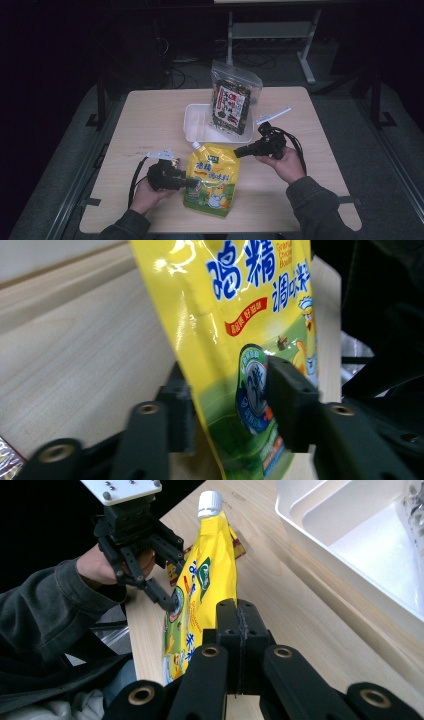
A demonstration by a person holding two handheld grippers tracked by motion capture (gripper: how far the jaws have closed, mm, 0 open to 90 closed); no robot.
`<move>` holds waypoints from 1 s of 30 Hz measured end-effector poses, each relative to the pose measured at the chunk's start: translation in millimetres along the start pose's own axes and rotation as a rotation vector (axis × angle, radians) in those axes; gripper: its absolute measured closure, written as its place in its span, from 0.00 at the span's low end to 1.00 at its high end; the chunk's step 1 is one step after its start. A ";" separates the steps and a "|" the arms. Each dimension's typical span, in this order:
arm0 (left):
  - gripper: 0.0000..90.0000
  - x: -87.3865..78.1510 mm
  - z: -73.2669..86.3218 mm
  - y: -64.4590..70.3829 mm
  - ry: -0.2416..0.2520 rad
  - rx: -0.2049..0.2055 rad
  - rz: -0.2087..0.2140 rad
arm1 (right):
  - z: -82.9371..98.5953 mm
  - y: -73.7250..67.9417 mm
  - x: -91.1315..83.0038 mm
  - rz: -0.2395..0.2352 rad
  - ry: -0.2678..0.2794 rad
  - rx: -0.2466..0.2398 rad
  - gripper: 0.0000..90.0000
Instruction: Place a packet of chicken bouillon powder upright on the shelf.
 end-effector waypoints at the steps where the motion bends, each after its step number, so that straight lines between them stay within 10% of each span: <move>1: 0.71 -0.8 -0.3 0.3 0.005 0.003 0.002 | -0.5 -0.8 -1.5 0.001 0.001 -0.003 1.00; 10: 0.90 -4.3 -1.9 5.0 0.036 0.029 0.043 | -3.7 -5.3 -7.9 0.009 -0.002 -0.032 0.99; 21: 0.92 -5.3 -4.0 9.8 0.046 0.061 0.039 | -24.8 -9.2 -4.2 0.033 -0.082 -0.052 0.68; 30: 0.92 -5.7 -5.8 12.9 0.049 0.075 0.037 | -41.6 -11.3 12.1 -0.015 -0.183 -0.051 0.72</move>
Point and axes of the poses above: each handheld gripper's, and its own axes: x roughly forward along the jaws, z roughly out of its underside, y roughly to its right, the point moved 7 cm from there along x, roughly forward along the jaws, and after that the axes turned 15 degrees about -y, right-handed, at the moved point
